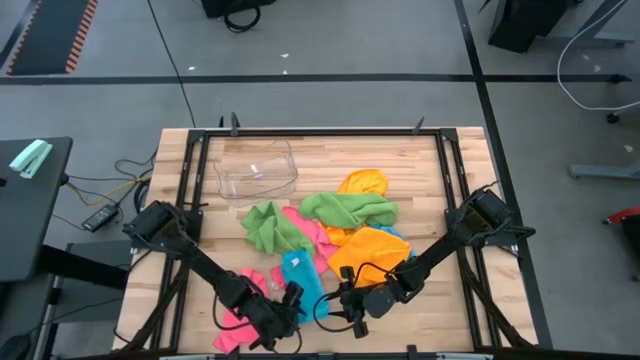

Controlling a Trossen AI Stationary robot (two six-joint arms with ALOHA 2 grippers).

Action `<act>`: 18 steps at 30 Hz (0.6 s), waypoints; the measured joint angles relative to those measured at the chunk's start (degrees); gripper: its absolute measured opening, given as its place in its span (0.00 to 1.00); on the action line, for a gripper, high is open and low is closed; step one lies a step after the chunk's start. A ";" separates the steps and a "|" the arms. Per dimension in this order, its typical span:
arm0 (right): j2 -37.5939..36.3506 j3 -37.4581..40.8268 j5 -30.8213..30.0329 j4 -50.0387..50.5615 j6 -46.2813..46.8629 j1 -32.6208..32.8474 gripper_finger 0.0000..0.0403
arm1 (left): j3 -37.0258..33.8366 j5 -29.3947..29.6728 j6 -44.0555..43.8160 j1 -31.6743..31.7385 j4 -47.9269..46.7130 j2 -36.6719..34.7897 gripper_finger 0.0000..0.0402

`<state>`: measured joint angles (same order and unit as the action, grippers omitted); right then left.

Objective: Fold microfiber towels
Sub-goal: Fold the left blue microfiber towel

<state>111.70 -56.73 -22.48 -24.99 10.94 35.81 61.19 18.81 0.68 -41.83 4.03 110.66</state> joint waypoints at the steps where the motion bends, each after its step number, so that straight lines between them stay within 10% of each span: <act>1: 0.00 0.00 0.00 -0.10 -0.18 0.00 0.43 | -0.06 -0.07 0.01 -0.13 -0.27 0.01 0.52; 18: 0.00 0.00 0.04 -0.52 0.03 -0.06 0.43 | 0.04 8.51 2.85 -2.70 1.97 4.43 0.39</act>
<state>111.70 -56.73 -22.44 -25.51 10.97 35.76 61.24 27.32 3.53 -44.53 6.00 115.09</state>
